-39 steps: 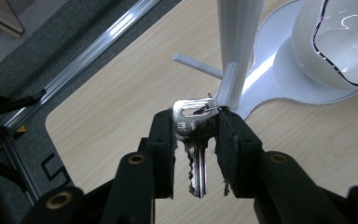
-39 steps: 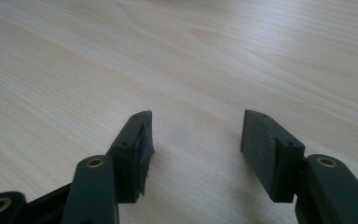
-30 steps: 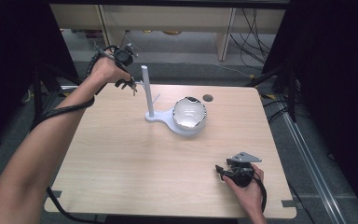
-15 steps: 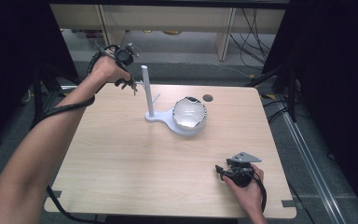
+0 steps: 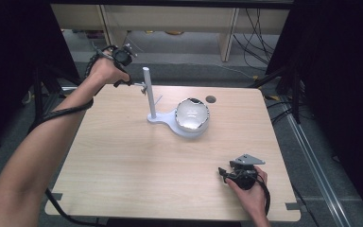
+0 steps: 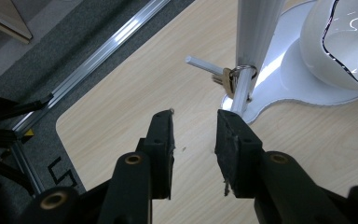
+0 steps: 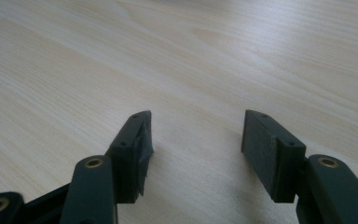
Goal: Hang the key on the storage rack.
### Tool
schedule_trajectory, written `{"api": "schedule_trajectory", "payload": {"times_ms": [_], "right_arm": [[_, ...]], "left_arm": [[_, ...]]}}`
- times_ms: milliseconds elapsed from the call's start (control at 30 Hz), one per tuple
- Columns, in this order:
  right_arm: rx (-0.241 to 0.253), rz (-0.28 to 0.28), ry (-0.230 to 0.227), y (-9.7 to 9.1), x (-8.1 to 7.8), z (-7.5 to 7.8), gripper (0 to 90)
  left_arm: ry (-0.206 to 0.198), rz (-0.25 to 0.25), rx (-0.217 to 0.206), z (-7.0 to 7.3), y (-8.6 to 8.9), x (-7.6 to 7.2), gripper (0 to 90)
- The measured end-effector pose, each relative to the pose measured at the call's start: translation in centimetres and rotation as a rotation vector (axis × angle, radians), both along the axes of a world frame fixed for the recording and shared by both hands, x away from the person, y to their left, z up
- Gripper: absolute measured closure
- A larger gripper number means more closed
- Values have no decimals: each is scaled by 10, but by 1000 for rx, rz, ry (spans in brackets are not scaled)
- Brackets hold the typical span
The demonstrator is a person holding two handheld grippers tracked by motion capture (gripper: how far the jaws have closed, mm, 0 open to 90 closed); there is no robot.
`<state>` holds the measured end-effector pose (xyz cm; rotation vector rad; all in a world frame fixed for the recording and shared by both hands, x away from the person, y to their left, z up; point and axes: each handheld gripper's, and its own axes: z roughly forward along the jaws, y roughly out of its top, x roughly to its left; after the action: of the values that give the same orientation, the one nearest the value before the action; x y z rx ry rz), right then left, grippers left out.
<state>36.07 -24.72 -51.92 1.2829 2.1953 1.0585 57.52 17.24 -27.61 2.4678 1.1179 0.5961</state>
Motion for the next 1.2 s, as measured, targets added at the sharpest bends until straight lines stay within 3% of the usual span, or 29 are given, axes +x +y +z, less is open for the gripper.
{"api": "schedule_trajectory", "payload": {"times_ms": [33,267,300,700,900,1033,1200], "right_arm": [[11,-7,21,1,-1,1,436],[1,-1,1,0,0,0,437],[10,-9,21,1,-1,1,437],[8,-8,21,1,-1,1,436],[0,-6,19,0,-2,2,474],[23,-2,23,-2,-2,2,479],[26,-10,2,-3,-3,3,472]], "left_arm": [[0,0,0,0,0,0,650],[-35,-5,-30,3,4,-12,617],[-47,-5,-45,3,6,-17,607],[-96,-47,-107,-5,20,-52,533],[-135,-63,-147,-13,28,-75,518],[-153,-79,-169,-20,32,-91,512],[-190,-83,-226,-35,40,-113,500]]}}
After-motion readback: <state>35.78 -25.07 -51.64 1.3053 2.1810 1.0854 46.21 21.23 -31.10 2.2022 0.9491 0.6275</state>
